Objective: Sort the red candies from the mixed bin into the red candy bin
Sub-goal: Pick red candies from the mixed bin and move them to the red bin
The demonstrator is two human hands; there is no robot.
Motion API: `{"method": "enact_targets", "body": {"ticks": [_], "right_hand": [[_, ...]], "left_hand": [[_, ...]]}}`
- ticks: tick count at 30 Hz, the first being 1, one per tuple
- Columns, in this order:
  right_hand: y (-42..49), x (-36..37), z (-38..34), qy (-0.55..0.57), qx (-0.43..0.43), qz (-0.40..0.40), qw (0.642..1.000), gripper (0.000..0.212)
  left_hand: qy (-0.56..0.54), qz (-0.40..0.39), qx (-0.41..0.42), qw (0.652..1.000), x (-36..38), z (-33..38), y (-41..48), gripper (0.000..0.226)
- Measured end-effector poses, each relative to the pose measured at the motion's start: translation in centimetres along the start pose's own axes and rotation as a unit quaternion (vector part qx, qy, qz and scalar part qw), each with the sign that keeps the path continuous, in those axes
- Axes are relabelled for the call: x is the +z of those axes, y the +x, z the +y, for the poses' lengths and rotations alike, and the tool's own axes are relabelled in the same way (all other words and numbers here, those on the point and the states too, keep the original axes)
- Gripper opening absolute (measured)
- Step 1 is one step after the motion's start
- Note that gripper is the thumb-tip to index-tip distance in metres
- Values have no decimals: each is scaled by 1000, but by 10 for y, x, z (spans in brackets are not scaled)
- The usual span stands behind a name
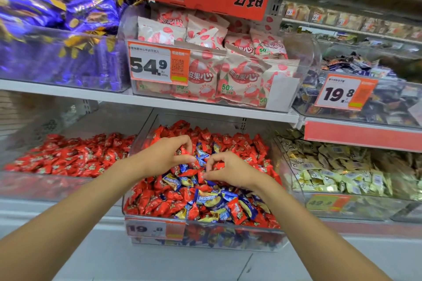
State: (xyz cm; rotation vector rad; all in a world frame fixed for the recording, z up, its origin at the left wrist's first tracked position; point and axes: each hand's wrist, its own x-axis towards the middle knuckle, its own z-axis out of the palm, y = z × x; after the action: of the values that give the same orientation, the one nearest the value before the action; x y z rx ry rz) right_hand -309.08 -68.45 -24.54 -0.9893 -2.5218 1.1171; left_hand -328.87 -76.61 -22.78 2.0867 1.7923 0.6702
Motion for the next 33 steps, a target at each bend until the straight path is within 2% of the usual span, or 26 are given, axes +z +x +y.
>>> {"method": "enact_targets", "body": {"ticks": [2,4,7,9,12,17,19,21,22,24,27,33], "right_hand": [[-4,-8,0,20,-2,22,1000,14],[-9,-18,2,34,4,44,998,9],[-18,-33,7,30,33,76,996,15],[-22,-38,12,49,39,79,995,20],[-26,-36,14,69,46,72,994,29],[-25,-29,8,39,41,70,996,17],[-21,-24,4,29,23,59,998,18],[-16,-16,-1,11,7,46,999,21],[-13,-12,-3,5,1,32,999,21],[-9,-4,-7,-10,-1,-8,1000,19],[-8,-1,-10,-41,3,-42,998,17],[-24,-26,0,37,16,26,999,26]], "left_hand": [[14,-15,7,1000,0,2,-1,18],[33,-38,12,999,-1,7,-1,31],[104,-95,-3,990,1,12,-1,43],[154,-111,-4,982,4,14,0,41],[118,-83,-2,990,8,11,4,22],[37,7,-11,999,6,6,4,18],[29,51,-10,998,4,7,4,19],[29,65,-8,997,2,8,4,10],[27,54,-9,998,2,6,4,5],[47,8,-16,999,4,6,3,30],[61,-18,-15,998,8,10,5,36],[122,-79,-32,989,15,14,15,49]]}}
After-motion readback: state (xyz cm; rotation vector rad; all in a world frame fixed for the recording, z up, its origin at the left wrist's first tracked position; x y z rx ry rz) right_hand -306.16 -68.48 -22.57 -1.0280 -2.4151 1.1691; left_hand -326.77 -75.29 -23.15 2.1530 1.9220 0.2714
